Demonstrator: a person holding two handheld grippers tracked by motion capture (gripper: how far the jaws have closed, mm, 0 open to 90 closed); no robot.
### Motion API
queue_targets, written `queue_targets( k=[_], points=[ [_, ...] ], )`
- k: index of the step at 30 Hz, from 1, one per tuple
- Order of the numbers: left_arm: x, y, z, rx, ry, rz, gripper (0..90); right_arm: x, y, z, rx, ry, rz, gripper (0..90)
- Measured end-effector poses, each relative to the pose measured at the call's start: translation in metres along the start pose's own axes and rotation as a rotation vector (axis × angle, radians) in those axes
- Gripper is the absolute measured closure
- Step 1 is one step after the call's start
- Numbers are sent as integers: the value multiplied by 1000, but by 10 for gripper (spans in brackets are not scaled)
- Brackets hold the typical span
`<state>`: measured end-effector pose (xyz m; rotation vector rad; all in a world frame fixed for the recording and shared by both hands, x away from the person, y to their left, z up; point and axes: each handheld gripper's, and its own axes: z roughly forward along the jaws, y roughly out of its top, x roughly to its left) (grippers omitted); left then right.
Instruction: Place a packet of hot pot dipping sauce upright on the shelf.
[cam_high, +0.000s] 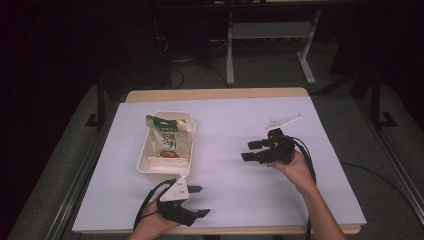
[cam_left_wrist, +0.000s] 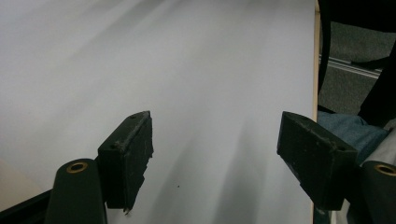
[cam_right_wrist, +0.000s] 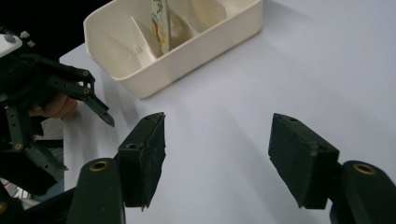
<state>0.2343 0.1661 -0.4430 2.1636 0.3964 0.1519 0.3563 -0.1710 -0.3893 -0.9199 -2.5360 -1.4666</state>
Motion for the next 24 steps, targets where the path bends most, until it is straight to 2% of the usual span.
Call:
queue_targets(
  k=[6,16,20,24],
  points=[
    [0,-1,-1,-2,2,-4,263,2,-14,-10,3,-14,13,352],
    [-2,0,-3,-3,3,-1,264,7,-51,-26,-7,-30,57,338],
    [-3,2,-6,-27,-3,-8,264,12,-68,-32,-32,-33,69,325],
    [-4,3,-4,-17,-10,0,259,20,-86,-37,-28,-55,66,290]
  ],
)
